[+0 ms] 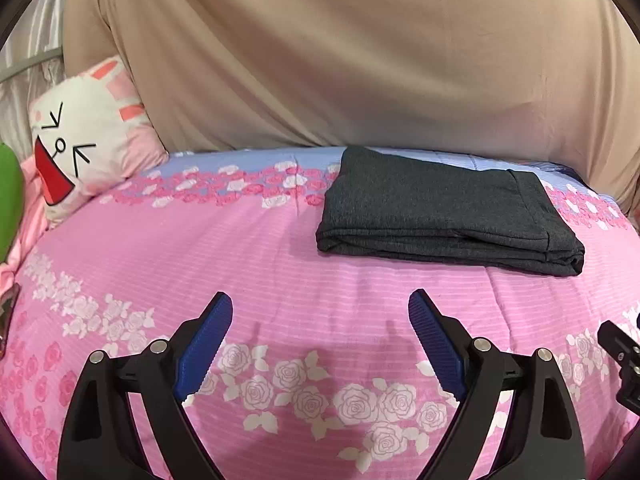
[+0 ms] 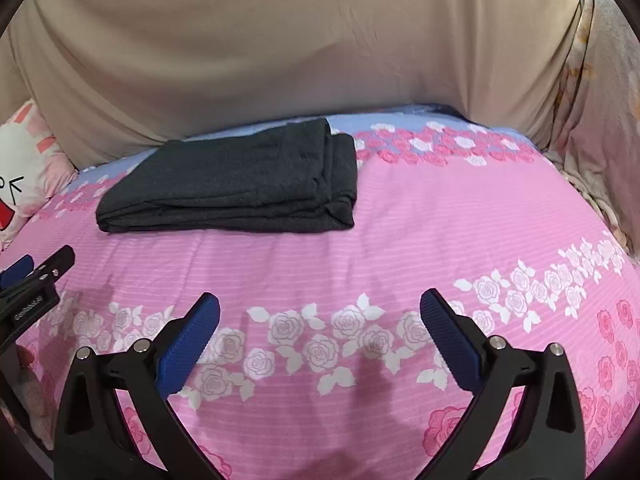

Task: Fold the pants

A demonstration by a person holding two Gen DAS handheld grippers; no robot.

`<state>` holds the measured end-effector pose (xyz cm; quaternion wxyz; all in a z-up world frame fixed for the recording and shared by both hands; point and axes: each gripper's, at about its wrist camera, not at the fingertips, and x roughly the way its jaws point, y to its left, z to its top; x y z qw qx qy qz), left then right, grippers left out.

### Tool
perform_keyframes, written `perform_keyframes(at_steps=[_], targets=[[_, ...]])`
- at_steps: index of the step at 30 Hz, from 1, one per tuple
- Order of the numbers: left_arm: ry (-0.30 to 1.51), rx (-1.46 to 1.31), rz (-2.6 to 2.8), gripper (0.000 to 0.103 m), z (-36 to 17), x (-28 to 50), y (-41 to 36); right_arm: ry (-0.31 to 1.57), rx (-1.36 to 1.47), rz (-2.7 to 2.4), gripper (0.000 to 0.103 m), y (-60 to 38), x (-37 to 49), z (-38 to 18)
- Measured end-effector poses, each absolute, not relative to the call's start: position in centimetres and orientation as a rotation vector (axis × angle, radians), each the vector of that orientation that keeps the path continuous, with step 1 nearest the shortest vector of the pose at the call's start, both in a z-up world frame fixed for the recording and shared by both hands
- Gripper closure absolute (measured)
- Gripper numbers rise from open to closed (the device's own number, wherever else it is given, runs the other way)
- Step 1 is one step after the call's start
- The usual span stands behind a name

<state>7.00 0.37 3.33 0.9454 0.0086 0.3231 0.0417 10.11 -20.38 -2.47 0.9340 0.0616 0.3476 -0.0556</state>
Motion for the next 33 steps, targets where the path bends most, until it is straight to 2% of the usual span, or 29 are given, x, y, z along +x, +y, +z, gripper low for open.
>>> perform_keyframes(at_steps=[26,33], targets=[[0.657,0.053,0.078,0.015,3.3,6.6,-0.3,0.716,0.130,-0.115,0.005,-20.4,10.1,-2.5],[0.651,0.036,0.056,0.011,3.5,6.4,-0.3,0.716,0.130,-0.113,0.005,-20.4,10.1,-2.5]])
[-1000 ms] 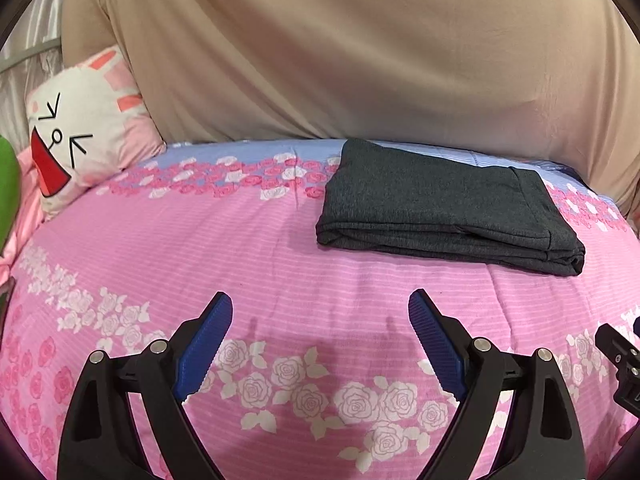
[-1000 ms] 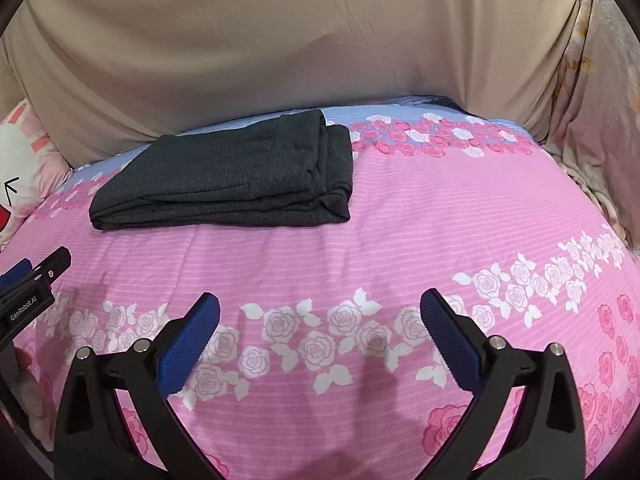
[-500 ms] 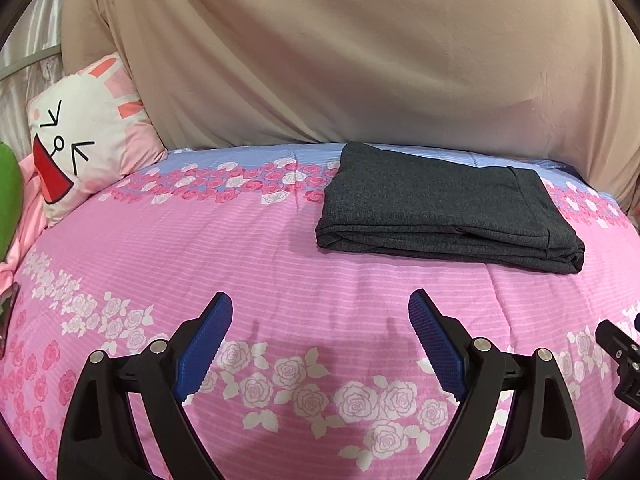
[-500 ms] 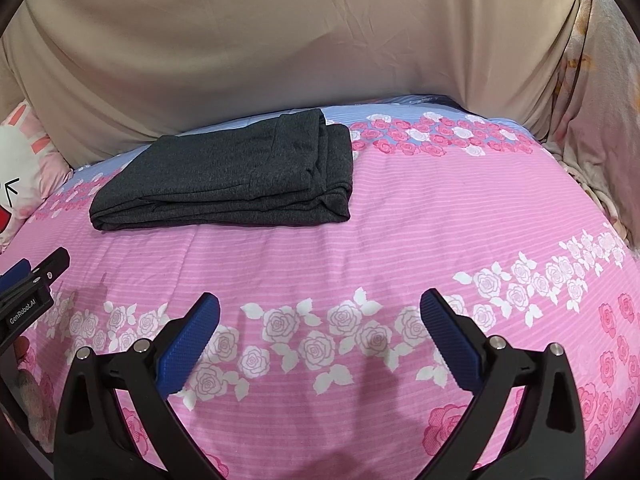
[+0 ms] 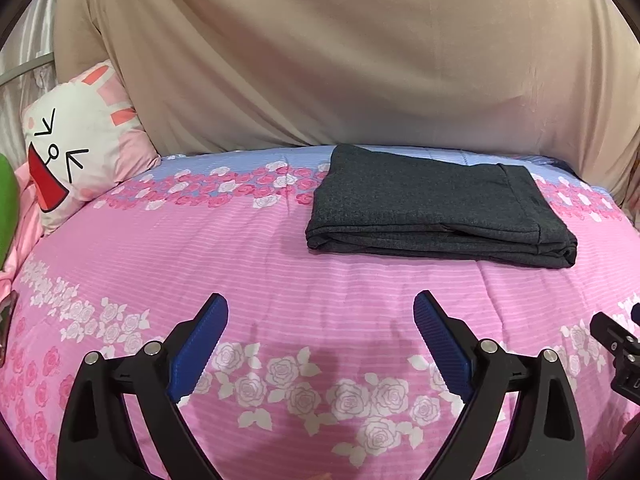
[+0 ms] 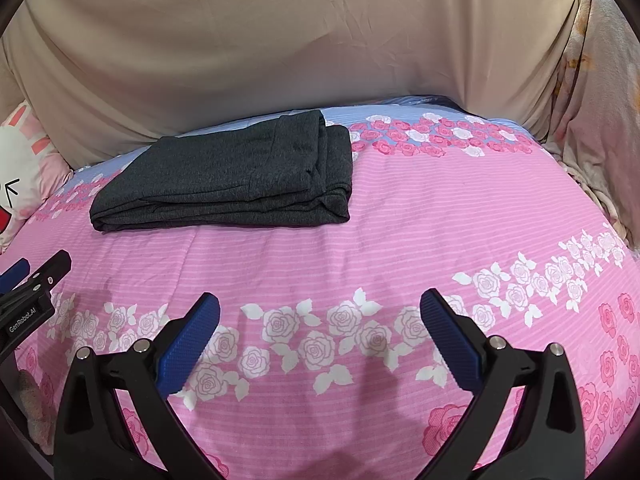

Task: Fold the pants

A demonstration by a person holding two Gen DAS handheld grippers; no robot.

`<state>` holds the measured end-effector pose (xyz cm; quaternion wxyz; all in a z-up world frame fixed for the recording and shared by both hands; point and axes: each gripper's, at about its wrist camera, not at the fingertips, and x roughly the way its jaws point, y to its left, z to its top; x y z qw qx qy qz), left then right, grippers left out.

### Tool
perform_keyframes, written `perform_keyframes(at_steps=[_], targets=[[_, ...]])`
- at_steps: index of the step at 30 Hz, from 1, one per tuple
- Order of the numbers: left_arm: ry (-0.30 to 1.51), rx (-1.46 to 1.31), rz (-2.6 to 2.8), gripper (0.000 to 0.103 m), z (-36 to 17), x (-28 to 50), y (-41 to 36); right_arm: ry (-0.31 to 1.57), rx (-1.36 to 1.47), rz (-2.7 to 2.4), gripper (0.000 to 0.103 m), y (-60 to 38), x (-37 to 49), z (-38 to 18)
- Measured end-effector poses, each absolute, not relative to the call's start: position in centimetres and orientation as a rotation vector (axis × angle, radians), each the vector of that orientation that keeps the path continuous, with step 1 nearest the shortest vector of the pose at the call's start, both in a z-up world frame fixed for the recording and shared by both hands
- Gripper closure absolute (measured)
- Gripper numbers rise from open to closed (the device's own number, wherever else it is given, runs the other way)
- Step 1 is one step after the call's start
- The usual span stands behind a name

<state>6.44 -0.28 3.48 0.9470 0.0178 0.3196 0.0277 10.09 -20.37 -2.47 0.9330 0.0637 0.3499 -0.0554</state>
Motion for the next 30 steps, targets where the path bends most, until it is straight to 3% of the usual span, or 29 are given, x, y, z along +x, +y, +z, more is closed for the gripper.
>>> perform_keyframes(at_steps=[30], targets=[[0.686,0.027,0.038,0.011,3.0,6.5,-0.5,0.715,0.130,-0.113,0.005,-20.4,10.1,-2.4]])
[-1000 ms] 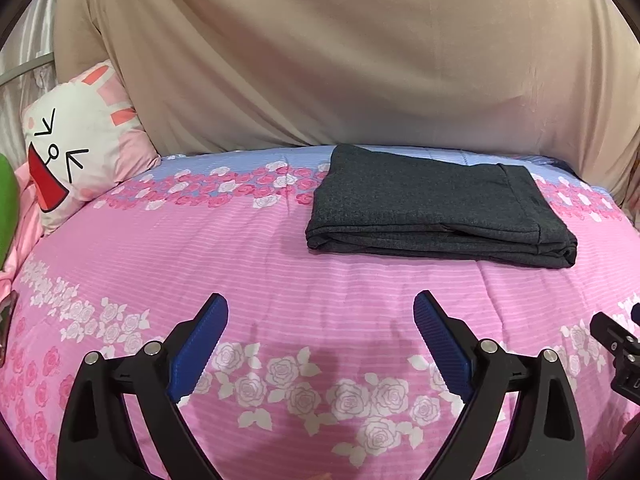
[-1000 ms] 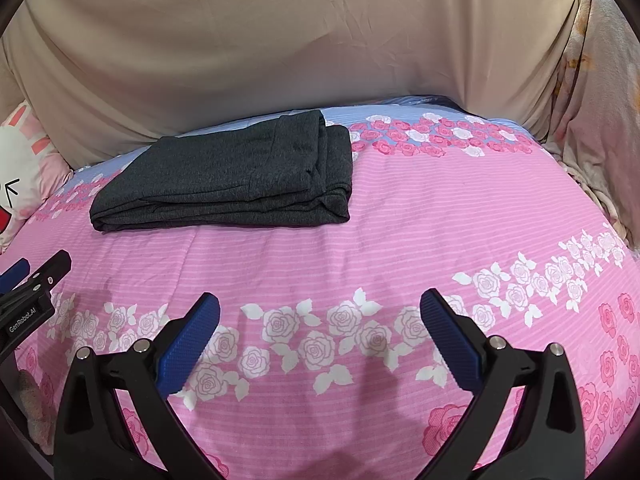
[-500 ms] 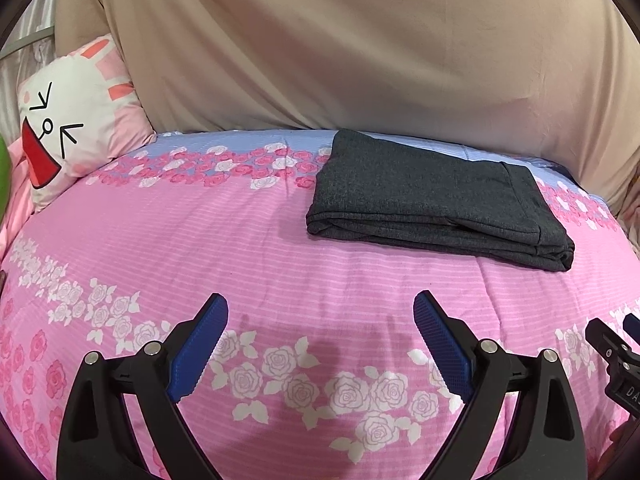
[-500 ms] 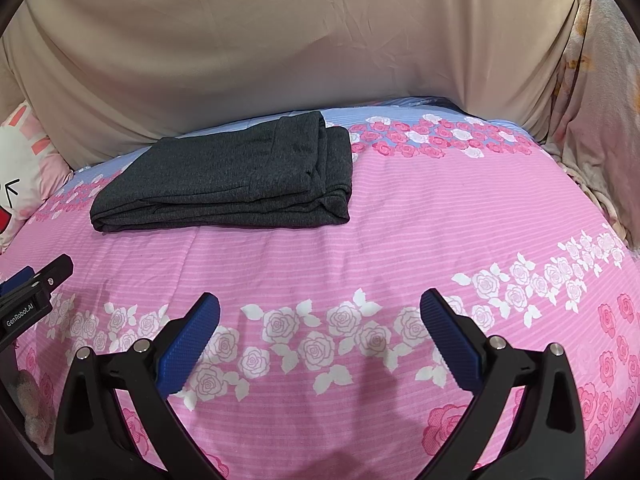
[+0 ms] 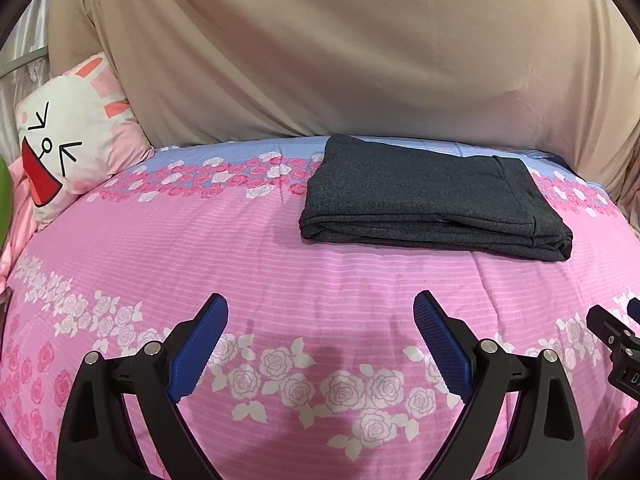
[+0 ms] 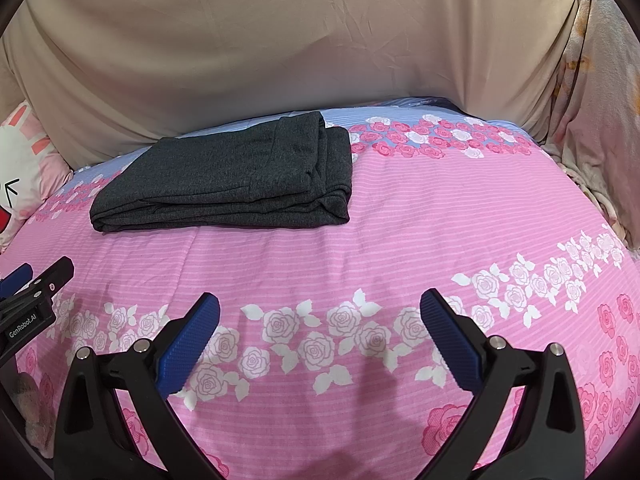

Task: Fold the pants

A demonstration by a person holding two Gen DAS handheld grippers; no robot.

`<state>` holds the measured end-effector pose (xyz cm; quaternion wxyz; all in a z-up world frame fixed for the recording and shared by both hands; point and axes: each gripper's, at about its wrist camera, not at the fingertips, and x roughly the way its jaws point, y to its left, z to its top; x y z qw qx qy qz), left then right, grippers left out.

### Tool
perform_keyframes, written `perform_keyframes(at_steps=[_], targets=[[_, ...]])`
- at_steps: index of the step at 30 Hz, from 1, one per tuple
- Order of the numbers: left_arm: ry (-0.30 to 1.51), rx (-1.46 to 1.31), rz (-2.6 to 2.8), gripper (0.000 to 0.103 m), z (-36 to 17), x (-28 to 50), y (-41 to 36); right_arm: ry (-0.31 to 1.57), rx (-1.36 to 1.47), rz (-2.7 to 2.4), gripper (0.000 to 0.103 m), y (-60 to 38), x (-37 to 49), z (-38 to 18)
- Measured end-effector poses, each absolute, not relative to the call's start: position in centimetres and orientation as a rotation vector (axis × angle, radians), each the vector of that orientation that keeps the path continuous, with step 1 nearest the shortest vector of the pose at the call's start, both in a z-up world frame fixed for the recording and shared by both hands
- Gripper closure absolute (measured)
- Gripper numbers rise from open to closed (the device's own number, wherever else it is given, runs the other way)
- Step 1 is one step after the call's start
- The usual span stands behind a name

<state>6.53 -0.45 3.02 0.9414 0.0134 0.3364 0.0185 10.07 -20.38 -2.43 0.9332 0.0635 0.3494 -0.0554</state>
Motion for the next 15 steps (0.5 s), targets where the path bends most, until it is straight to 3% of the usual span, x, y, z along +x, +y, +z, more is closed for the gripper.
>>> perform_keyframes(at_steps=[15], targets=[[0.688,0.027,0.039,0.011,3.06,6.56,-0.49,0.714,0.130,-0.115,0.005,-20.35,10.09,-2.41]])
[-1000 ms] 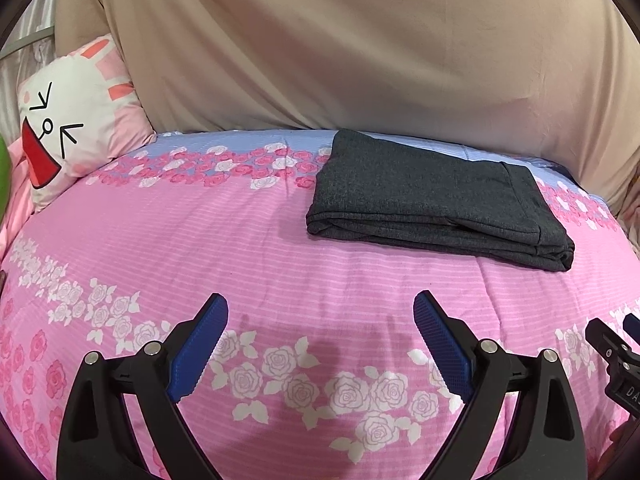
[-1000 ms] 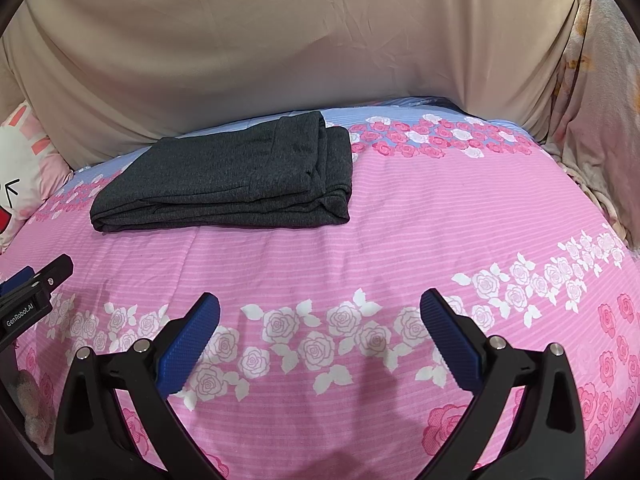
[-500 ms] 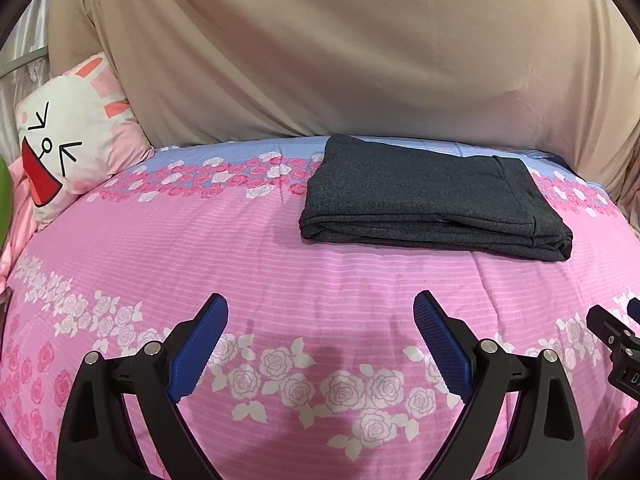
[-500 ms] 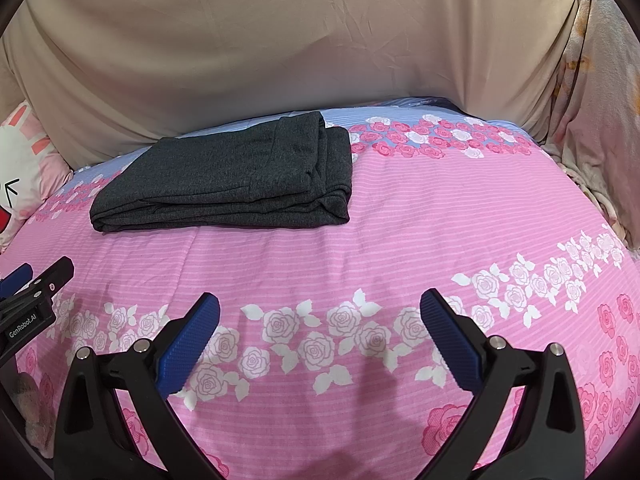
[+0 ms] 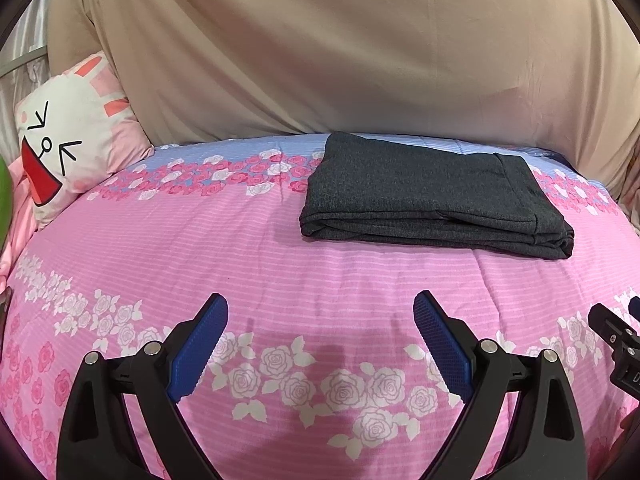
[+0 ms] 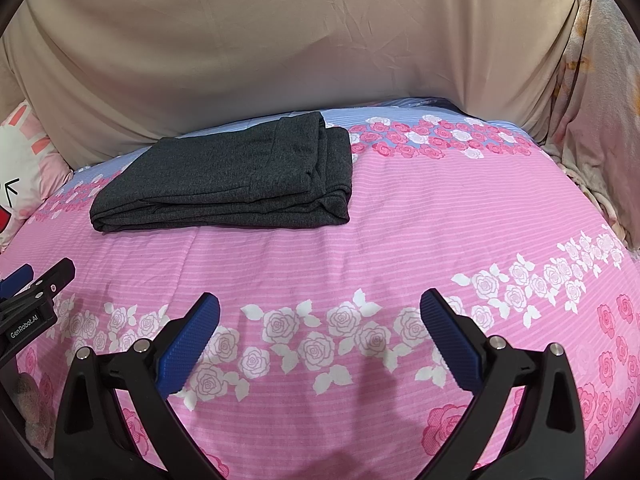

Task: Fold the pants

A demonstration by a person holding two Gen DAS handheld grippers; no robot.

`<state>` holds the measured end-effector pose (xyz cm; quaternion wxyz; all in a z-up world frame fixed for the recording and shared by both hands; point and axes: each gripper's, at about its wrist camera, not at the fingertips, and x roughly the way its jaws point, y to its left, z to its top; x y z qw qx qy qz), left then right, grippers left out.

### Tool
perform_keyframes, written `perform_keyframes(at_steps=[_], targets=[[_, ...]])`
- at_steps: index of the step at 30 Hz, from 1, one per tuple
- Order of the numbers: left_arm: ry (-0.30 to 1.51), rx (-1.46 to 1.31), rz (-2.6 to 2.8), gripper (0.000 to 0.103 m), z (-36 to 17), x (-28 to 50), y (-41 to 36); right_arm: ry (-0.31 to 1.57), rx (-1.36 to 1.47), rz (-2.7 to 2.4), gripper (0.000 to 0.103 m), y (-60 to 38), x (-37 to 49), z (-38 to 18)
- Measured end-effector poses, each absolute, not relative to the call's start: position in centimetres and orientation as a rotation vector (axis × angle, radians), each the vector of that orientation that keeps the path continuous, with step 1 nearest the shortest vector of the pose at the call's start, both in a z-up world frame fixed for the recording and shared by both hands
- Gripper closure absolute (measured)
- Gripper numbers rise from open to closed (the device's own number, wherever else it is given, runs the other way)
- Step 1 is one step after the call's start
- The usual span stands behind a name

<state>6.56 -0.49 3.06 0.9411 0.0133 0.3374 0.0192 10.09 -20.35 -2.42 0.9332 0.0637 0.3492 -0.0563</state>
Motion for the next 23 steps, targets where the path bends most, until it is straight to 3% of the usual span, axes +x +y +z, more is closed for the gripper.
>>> perform_keyframes(at_steps=[23], targets=[[0.673,0.026,0.044,0.012,3.02,6.14,0.06,0.713,0.129,-0.112,0.005,-20.57,10.25,-2.45]])
